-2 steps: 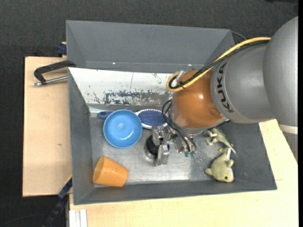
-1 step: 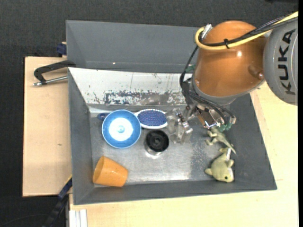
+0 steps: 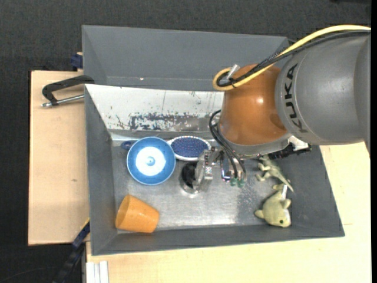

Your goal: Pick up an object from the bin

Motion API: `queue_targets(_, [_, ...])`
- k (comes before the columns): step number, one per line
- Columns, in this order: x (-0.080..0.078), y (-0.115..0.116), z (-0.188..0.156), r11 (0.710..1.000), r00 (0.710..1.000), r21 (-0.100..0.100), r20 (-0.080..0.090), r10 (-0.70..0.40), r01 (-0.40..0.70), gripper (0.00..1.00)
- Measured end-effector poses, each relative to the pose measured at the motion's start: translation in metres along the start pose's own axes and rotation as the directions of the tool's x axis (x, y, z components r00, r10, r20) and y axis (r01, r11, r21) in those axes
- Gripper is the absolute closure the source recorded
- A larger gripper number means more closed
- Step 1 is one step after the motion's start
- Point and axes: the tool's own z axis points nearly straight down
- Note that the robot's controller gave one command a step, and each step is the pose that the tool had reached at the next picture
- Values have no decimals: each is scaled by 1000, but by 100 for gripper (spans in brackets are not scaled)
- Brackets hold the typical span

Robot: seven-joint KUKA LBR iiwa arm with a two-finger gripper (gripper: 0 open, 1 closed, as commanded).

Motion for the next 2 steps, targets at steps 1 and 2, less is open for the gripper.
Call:
queue_targets(1, [-1,0,-2,1000,1000,-1,4,0,0,0])
queue_targets(2, [-1,0,-2,1000,1000,-1,4,0,0,100])
